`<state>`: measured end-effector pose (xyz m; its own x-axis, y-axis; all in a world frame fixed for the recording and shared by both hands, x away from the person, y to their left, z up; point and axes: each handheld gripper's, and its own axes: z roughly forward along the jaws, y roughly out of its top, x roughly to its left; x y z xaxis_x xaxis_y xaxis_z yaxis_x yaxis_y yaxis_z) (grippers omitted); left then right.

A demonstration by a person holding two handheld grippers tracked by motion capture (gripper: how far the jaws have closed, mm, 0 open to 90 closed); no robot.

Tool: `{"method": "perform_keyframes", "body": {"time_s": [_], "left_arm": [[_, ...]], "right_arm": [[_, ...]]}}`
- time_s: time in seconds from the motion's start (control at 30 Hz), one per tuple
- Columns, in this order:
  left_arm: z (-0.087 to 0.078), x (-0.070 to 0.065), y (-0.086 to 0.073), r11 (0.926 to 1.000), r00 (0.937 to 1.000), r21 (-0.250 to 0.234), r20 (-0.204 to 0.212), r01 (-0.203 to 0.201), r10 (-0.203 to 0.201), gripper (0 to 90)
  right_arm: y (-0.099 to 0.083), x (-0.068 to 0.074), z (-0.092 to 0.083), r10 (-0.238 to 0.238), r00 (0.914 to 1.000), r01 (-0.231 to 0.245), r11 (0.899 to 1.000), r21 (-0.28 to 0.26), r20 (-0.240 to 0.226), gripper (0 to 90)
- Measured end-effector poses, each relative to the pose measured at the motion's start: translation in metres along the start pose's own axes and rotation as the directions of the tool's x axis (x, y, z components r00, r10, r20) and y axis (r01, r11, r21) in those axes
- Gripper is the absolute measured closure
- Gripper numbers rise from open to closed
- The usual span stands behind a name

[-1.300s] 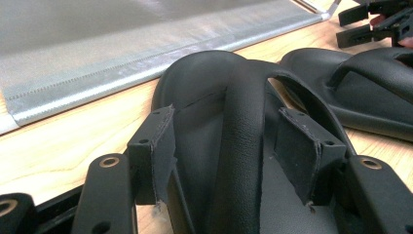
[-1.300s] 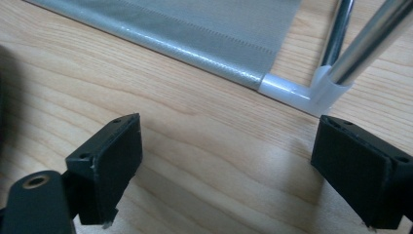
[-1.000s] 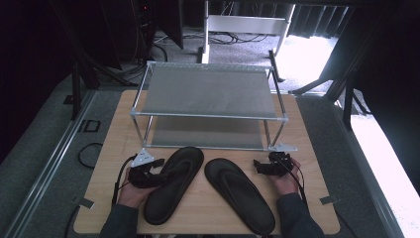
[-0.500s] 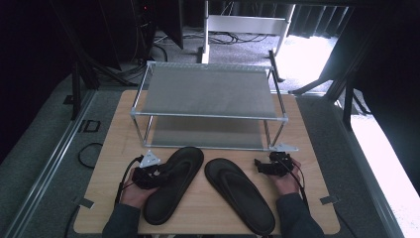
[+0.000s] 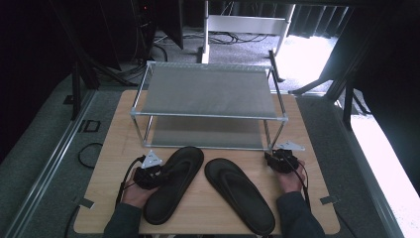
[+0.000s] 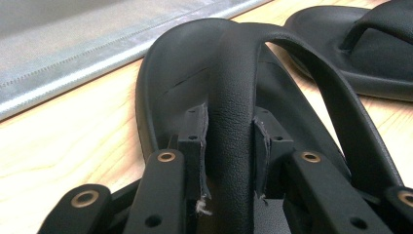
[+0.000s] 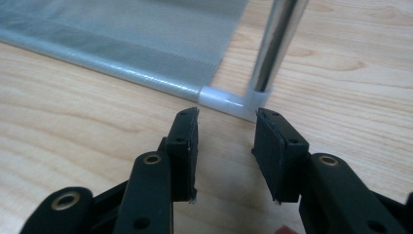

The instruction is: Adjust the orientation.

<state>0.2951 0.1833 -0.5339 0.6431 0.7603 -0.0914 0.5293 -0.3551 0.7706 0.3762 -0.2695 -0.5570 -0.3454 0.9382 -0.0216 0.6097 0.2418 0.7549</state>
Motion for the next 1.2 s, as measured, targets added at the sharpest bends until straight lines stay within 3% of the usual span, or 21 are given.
{"method": "perform_keyframes", "body": {"time_s": [0.27,0.6,0.83,0.9,1.2], "left_arm": [[0.0,0.0,0.001,0.9999,1.0,-0.01,0.004,0.001,-0.001,71.6],[0.001,-0.002,0.008,0.9998,1.0,-0.019,-0.006,-0.005,0.005,72.5],[-0.001,0.001,0.013,0.999,1.0,-0.044,-0.007,0.006,-0.006,72.5],[0.0,0.003,0.016,0.9986,0.9998,-0.052,-0.014,0.009,-0.01,72.5],[0.016,0.011,0.026,0.9969,0.9975,-0.071,-0.059,0.033,-0.037,72.5]], "right_arm": [[0.007,-0.006,0.008,0.048,0.9986,-0.048,0.999,-0.011,0.021,67.8],[0.01,-0.006,0.012,0.044,0.9984,-0.044,0.999,-0.003,0.035,72.4],[0.01,-0.006,0.012,0.035,0.9988,-0.035,0.999,-0.002,0.035,68.5],[0.01,-0.005,0.012,0.028,0.9989,-0.028,1.0,-0.001,0.039,62.6],[0.01,-0.004,0.012,0.02,0.9986,-0.021,1.0,0.002,0.05,52.6]]}}
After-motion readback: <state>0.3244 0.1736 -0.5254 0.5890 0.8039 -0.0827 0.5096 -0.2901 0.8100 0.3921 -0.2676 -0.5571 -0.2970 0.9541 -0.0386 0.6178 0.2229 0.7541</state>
